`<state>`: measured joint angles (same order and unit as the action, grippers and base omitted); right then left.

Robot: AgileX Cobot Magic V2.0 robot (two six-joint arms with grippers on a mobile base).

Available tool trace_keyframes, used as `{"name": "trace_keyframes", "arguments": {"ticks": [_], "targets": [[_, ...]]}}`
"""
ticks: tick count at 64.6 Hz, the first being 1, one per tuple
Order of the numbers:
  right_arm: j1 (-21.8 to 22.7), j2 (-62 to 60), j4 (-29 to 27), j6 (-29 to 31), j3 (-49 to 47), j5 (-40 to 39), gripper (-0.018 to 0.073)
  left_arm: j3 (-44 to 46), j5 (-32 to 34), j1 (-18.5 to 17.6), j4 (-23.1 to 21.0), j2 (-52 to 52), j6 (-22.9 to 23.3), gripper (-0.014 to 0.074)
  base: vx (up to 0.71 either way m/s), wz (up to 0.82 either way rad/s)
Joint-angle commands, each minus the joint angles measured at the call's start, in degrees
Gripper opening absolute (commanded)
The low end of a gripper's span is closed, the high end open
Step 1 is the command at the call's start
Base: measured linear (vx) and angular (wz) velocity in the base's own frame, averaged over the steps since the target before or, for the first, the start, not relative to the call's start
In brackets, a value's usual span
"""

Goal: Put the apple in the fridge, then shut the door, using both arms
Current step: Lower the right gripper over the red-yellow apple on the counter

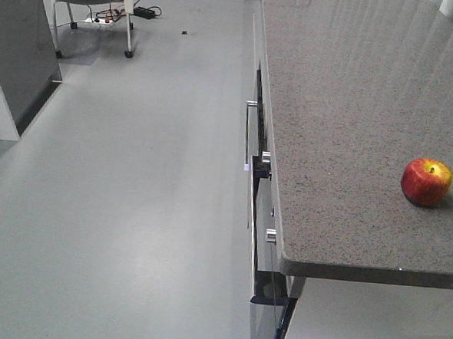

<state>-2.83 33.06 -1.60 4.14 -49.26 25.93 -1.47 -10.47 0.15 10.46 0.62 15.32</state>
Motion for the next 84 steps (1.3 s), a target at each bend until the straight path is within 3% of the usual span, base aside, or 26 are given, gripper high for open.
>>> {"name": "trace_keyframes", "arguments": {"ticks": [1,23,35,47,64,84], "targets": [[-0.1,4.2,2.8,0.0,-3.8,-4.3,0.0700,-1.6,4.1,-0.1,-0.1,0.9,0.4,-0.0006,0.00,0.00],[0.0,24.9,10.0,-2.3,-20.2,8.1,0.0630,-1.6,4.1,-0.1,-0.1,0.9,0.4,-0.0006,0.00,0.00],[4.0,37.0,11.2,-5.0,-29.4,15.4,0.0619,-1.6,4.1,-0.1,-0.1,0.9,0.4,-0.0006,0.00,0.00],[7.9,47.1,5.8,0.1,-35.2,19.6,0.0610,-1.6,4.1,-0.1,-0.1,0.9,0.4,-0.0006,0.00,0.00],[14.9,59.9,-12.0,10.8,-38.6,21.1,0.0601,-1.6,4.1,-0.1,-0.1,0.9,0.4,-0.0006,0.00,0.00],[15.5,67.7,-11.1,12.3,-38.5,19.0,0.0594,-1.6,4.1,-0.1,-0.1,0.9,0.4,-0.0006,0.00,0.00]]}}
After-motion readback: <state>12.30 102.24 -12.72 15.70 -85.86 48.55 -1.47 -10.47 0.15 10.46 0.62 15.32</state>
